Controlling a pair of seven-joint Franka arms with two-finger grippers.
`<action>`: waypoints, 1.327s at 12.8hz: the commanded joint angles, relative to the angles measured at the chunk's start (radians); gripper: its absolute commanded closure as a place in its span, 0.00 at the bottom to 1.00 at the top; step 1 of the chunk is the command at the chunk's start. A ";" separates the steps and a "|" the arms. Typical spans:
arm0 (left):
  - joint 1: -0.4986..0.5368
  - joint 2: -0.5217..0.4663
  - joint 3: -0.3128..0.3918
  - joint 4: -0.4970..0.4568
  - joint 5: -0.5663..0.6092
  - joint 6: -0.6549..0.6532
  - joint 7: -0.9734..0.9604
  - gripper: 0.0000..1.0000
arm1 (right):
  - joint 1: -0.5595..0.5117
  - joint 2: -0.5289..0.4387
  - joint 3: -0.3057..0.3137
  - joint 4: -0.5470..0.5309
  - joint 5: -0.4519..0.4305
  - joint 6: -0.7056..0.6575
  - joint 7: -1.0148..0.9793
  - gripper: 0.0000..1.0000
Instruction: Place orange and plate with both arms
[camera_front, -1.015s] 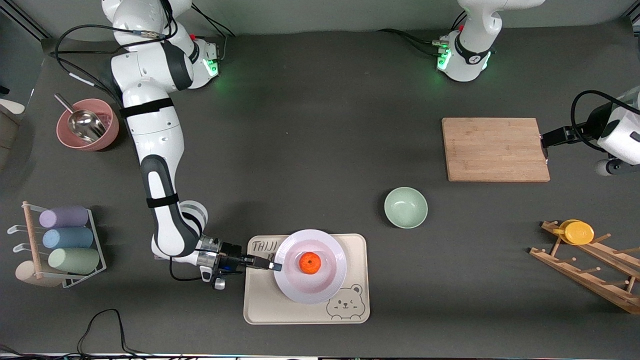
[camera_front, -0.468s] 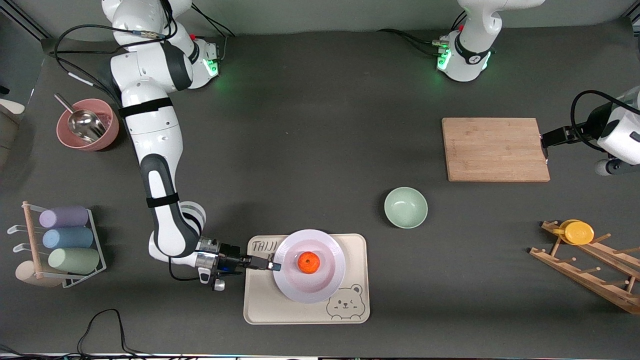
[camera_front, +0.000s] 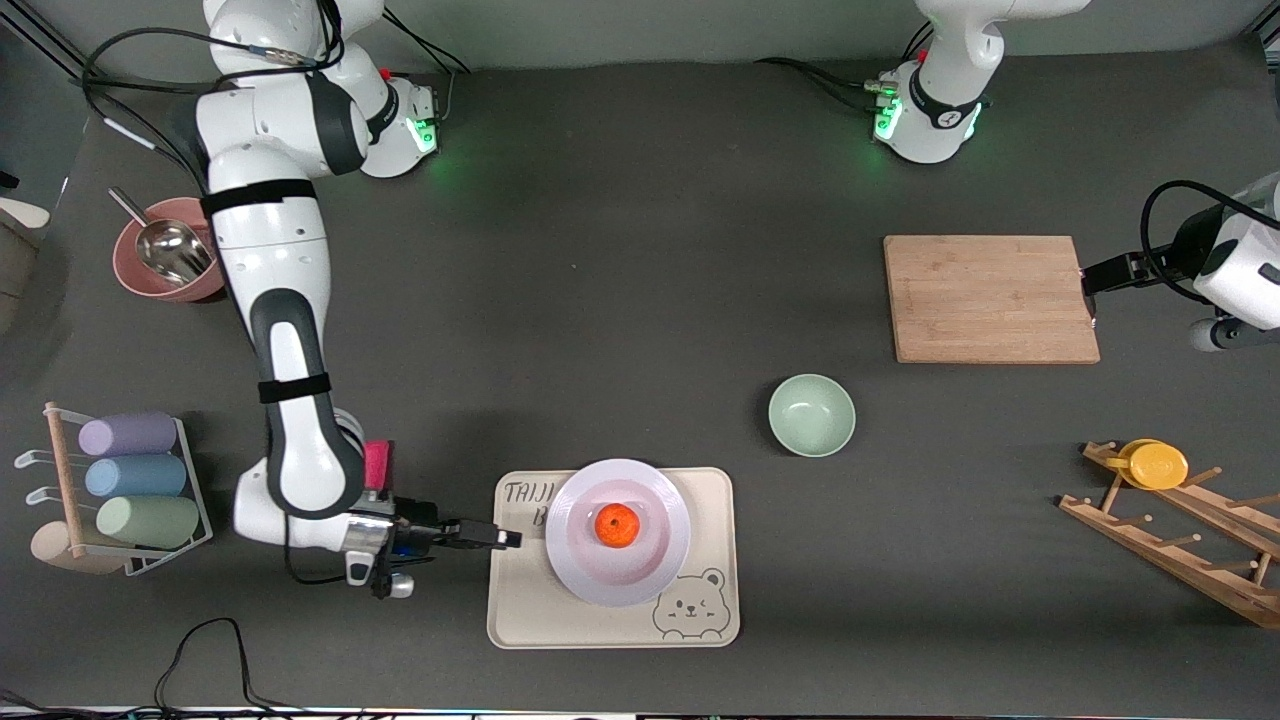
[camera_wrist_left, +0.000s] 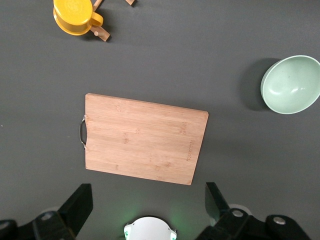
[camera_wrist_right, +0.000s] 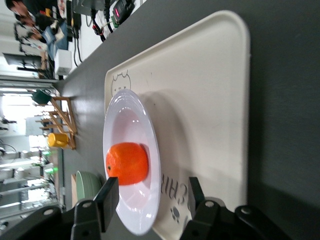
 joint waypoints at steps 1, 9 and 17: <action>-0.011 0.004 0.009 0.019 0.009 -0.022 0.010 0.00 | -0.054 -0.126 -0.009 -0.045 -0.201 -0.134 0.084 0.31; -0.020 -0.107 0.003 -0.007 0.011 -0.025 0.010 0.00 | -0.149 -0.643 -0.007 -0.266 -0.925 -0.380 0.122 0.00; 0.006 -0.096 -0.006 0.038 0.006 -0.046 0.013 0.00 | -0.267 -1.026 0.168 -0.479 -1.243 -0.423 0.386 0.00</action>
